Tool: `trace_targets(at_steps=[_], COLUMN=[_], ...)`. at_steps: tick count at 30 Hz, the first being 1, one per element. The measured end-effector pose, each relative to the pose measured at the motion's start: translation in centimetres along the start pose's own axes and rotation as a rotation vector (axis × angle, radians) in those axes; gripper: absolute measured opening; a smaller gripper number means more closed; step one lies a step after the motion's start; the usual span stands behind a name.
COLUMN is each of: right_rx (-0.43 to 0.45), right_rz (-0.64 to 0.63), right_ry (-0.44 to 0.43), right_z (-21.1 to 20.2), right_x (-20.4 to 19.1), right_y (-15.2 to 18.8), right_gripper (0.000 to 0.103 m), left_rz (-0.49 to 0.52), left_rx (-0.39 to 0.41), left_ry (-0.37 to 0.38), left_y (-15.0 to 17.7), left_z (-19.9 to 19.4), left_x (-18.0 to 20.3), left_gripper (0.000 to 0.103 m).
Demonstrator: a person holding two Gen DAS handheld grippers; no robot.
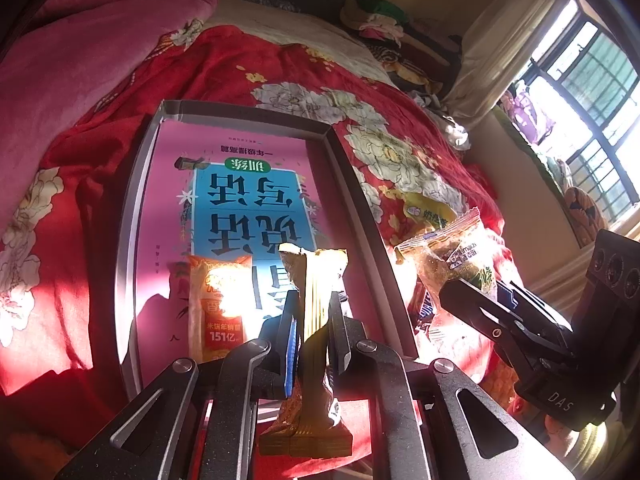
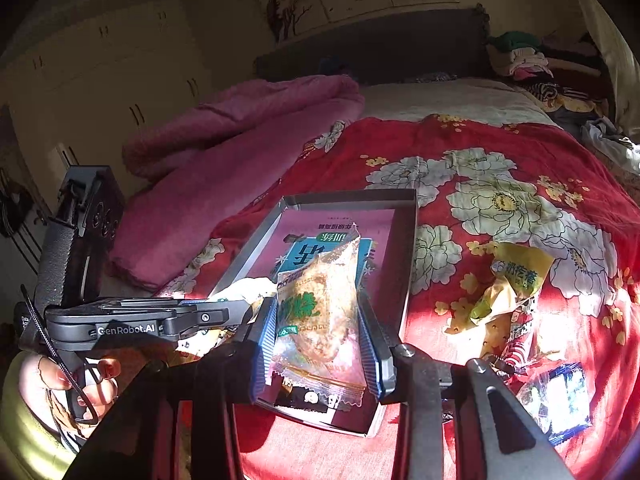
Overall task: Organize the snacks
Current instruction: 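Lower the yellow strip bag and clear cookie bag over the workbook in the tray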
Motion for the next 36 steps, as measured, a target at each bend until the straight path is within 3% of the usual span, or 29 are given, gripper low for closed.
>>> trace_targets(at_steps=[36], right_rx=[-0.071], right_rz=[0.017], right_ry=[0.000], right_z=[3.0], right_x=[0.7], right_y=[1.7], right_gripper=[0.039], left_rz=[-0.003], left_rx=[-0.050], left_ry=[-0.043], left_y=[0.4], left_z=[2.7], left_x=[-1.2], left_gripper=[0.012])
Point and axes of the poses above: each gripper's, at about its wrist camera, not at the fingertips, and z roughly the way its jaws point, x to its right, y to its underside, the point moved 4 cm from there along z, roughly the way its jaws point, and after that the axes turned 3 degrees about -y, right-handed, at the moved point
